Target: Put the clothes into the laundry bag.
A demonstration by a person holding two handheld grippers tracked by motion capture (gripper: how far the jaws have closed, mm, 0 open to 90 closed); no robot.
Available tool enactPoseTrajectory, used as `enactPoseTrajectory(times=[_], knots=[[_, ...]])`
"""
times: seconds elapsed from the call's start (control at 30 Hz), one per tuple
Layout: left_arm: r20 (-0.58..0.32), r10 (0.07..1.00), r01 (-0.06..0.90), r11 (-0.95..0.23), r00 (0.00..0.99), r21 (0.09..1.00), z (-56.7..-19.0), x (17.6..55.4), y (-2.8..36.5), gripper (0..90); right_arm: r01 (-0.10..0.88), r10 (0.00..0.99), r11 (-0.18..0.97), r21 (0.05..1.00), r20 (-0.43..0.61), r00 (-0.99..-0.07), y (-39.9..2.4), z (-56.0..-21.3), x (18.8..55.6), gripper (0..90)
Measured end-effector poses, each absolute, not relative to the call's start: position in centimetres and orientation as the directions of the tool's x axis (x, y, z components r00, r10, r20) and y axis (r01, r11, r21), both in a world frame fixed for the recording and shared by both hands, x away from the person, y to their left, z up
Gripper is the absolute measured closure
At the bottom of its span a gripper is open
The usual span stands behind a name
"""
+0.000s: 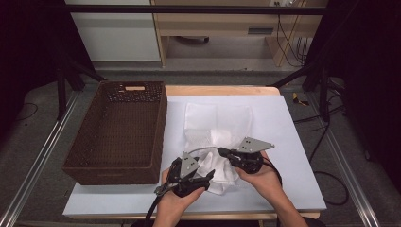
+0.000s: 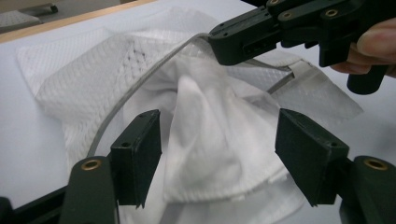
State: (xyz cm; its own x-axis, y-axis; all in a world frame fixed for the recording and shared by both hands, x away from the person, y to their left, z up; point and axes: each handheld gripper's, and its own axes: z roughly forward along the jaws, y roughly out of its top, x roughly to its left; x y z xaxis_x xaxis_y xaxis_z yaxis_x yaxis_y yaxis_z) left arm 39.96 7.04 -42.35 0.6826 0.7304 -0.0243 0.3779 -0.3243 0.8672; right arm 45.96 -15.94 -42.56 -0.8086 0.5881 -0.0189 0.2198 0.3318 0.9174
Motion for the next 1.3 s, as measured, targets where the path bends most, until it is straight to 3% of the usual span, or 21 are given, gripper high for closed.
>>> enactPoseTrajectory(times=[0.23,0.5,0.87,1.3], knots=[[-0.052,0.732,0.423,-0.333,0.68,0.842,-43.4,39.4,8.6,38.2,0.202,0.554,0.357,0.912,-0.033,-0.832,-15.2,-42.5,44.6,89.6],[-0.074,0.697,0.464,-0.391,0.714,0.795,-44.7,38.4,9.3,60.1,0.204,0.555,0.36,0.91,-0.034,-0.831,-15.8,-42.7,43.8,89.6],[-0.088,0.633,0.505,-0.518,0.769,0.69,-46.5,39.6,5.9,85.9,0.202,0.542,0.365,0.909,-0.031,-0.84,-15.9,-43.0,43.9,89.6],[-0.099,0.652,0.512,-0.482,0.752,0.711,-47.0,42.0,4.4,90.0,0.206,0.534,0.38,0.902,-0.032,-0.845,-15.4,-43.1,44.1,89.6]])
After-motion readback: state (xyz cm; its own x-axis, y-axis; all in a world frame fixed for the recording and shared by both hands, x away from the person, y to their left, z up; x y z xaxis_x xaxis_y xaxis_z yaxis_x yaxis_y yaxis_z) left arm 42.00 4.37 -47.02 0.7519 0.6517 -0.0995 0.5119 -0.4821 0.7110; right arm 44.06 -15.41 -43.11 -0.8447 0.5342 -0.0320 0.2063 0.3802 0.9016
